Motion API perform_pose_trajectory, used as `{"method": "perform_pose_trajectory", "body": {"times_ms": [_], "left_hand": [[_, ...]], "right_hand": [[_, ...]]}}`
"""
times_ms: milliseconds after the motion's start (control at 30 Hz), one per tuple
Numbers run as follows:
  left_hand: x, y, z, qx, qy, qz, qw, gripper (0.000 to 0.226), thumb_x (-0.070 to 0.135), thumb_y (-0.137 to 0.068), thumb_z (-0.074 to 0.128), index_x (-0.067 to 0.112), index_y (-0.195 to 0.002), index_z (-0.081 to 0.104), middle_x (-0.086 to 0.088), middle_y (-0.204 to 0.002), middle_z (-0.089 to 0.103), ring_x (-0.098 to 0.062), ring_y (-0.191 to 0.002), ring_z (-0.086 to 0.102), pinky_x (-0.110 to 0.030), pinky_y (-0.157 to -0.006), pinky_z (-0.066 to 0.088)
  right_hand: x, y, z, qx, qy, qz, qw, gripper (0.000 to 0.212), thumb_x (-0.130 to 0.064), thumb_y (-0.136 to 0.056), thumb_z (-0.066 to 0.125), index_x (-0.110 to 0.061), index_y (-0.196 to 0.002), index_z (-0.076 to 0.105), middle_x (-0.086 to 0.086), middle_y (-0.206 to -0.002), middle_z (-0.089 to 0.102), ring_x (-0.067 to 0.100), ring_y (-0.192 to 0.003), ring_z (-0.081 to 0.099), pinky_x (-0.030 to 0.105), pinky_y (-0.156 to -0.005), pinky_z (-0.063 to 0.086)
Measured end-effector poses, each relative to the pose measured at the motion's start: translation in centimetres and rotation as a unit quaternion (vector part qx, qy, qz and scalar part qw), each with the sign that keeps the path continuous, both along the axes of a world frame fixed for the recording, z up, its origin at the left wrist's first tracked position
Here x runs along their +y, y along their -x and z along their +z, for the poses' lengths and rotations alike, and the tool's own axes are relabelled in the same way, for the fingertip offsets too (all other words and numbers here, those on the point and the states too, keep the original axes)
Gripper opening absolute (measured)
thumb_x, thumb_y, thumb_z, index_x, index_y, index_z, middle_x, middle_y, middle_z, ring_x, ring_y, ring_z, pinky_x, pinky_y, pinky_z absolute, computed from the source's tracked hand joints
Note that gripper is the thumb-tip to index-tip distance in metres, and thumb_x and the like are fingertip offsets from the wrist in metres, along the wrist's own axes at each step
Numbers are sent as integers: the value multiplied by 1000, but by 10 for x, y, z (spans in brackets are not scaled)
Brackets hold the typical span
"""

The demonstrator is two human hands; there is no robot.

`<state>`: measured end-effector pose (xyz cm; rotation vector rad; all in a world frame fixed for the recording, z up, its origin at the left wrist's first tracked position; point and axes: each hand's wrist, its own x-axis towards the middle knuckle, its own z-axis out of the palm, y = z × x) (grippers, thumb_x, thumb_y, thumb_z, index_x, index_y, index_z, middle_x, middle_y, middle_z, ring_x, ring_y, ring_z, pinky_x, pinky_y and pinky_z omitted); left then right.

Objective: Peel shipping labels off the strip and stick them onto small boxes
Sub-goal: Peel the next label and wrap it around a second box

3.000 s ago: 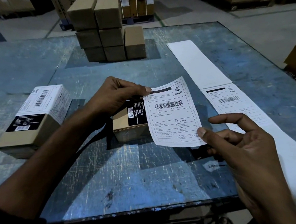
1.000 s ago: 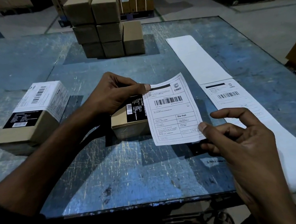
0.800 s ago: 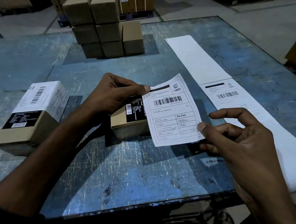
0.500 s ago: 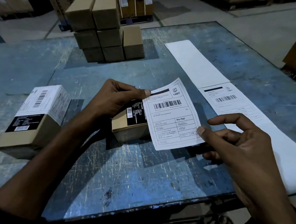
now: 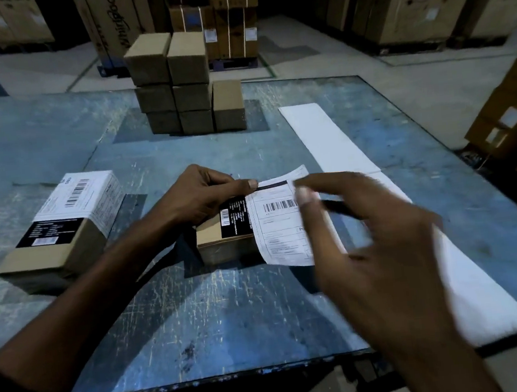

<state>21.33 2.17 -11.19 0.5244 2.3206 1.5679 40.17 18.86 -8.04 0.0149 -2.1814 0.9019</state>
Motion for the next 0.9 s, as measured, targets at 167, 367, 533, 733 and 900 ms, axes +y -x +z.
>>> {"method": "perform_pose_trajectory", "body": {"times_ms": [167, 367, 533, 733, 900], "left_hand": [[-22, 3, 20, 93, 29, -40, 994, 46, 65, -74, 86, 22, -91, 86, -10, -89, 81, -33, -83, 76, -49, -73, 61], [-33, 1, 38, 143, 117, -161, 969, 37, 32, -72, 93, 26, -107, 83, 14, -104, 80, -8, -100, 77, -33, -88, 65], [-38, 5, 34, 172, 118, -172, 963, 42, 38, -67, 94, 32, -107, 85, 11, -108, 78, -8, -106, 74, -35, -89, 65], [-41, 2, 25, 151, 64, -186, 969, 45, 31, -69, 90, 29, -114, 84, 8, -107, 73, -13, -107, 71, -21, -87, 61], [-40, 2, 24, 136, 49, -184, 972, 46, 34, -67, 90, 28, -112, 85, 6, -108, 73, -12, -107, 72, -26, -89, 62]], "right_hand": [[-19, 38, -17, -300, -149, 135, 932, 72, -70, -108, 12, -35, -171, 19, -21, -178, 9, -11, -159, -8, 22, -132, -3], [-16, 37, -36, -311, -212, 122, 918, 80, -71, -104, 1, -31, -173, 7, -17, -179, -1, -9, -158, -16, 25, -131, -12], [-5, 35, -29, -343, -212, 134, 905, 83, -74, -99, -2, -35, -171, -3, -21, -177, -12, -13, -155, -23, 21, -128, -16], [32, 20, -39, -368, -180, 38, 911, 81, -77, -98, -9, -36, -168, -16, -25, -173, -24, -17, -149, -31, 19, -128, -15], [25, 13, -16, -356, -86, -21, 930, 84, -83, -95, -6, -42, -168, -14, -29, -172, -20, -18, -152, -21, 11, -116, -13]]}}
